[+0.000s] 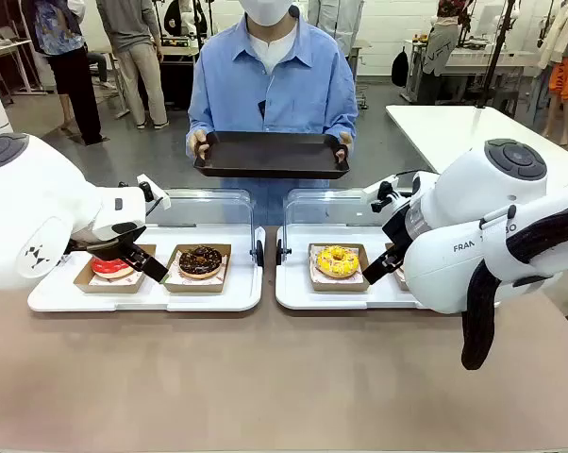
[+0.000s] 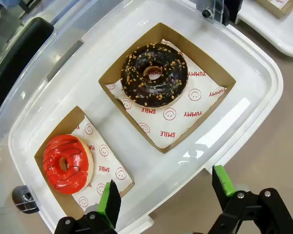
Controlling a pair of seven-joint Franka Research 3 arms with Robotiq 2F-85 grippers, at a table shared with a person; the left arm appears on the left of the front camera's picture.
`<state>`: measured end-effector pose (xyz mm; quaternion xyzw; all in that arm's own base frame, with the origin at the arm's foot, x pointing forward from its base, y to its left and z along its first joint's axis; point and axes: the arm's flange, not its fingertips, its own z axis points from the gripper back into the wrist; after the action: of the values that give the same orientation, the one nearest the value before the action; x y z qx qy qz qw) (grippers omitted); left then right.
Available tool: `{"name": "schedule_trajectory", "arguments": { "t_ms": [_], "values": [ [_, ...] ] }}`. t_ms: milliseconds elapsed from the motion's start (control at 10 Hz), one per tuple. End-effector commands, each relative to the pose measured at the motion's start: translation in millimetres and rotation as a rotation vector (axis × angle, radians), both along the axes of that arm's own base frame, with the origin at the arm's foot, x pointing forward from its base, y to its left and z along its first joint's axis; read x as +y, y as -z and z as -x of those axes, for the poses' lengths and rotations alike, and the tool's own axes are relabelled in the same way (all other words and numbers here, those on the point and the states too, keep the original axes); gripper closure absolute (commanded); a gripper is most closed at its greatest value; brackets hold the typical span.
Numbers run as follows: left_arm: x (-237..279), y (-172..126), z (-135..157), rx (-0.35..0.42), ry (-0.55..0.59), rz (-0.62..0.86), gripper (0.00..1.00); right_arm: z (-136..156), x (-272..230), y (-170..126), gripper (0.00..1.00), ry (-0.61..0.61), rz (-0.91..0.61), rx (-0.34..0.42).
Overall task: Provide the desired donut to the person.
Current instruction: Pick up and lift the Paper togo box containing the Donut pointed at by the person.
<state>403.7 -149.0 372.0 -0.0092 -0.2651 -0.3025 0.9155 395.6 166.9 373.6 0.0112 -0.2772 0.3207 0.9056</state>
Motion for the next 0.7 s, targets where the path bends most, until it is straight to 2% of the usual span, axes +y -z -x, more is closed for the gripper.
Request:
{"name": "schedule_trajectory", "arguments": {
  "t_ms": [0, 600],
  "values": [
    [0.0, 0.1, 0.1, 0.000, 0.000, 0.000, 0.00, 0.0, 0.0, 0.0, 0.00, 0.000, 0.000, 0.000],
    [0.0, 0.1, 0.1, 0.000, 0.000, 0.000, 0.00, 0.0, 0.0, 0.0, 0.00, 0.000, 0.000, 0.000]
  ]
}}
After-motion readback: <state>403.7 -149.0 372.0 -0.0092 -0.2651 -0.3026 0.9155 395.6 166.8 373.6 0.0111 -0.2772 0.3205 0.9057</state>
